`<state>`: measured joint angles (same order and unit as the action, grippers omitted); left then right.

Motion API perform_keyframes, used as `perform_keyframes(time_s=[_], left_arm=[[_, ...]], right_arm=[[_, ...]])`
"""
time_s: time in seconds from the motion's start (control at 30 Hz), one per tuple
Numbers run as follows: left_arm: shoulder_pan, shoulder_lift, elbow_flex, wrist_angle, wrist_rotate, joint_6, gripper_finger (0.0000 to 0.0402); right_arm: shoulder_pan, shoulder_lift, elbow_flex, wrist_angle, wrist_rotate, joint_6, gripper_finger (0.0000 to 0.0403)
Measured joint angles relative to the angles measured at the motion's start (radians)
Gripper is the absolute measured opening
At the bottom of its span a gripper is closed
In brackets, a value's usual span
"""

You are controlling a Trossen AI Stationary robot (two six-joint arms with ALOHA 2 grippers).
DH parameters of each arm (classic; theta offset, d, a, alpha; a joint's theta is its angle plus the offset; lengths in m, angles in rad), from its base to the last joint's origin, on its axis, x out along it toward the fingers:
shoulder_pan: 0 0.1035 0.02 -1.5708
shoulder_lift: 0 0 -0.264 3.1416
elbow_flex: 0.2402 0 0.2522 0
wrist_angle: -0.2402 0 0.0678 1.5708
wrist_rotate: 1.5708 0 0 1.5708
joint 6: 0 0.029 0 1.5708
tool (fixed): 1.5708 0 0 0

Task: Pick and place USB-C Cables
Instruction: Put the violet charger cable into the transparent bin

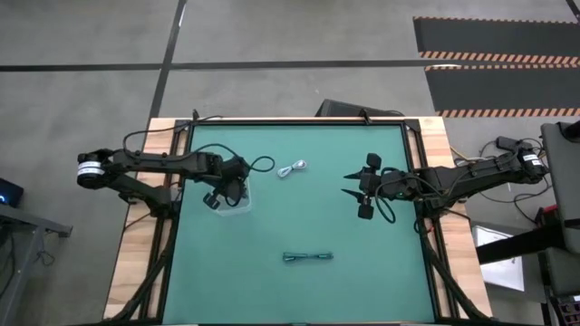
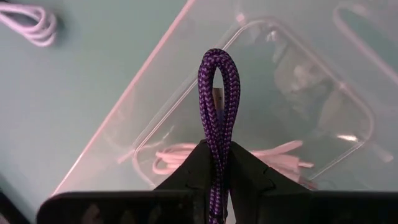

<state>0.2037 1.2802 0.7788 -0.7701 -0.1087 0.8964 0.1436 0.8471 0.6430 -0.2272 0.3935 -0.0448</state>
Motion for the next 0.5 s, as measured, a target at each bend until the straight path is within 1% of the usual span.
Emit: perform_keyframes(time_s=[0.13,0.37,0.5], left_arm=[[0.000,0.000,0.000,0.000,-0.031,0.000,0.0027],[0.000,0.000,0.000,0.003,-0.032,0.000,0.0065],[0.000,0.000,0.000,0.003,-0.032,-0.001,0.0076]], right_arm=[[0.000,0.000,0.000,0.000,0.000,0.006,0.0176],[0.000,0.000,0.000,0.000,0.000,0.008,0.0176],[0.000,0.000,0.000,0.000,0.000,0.008,0.0176]])
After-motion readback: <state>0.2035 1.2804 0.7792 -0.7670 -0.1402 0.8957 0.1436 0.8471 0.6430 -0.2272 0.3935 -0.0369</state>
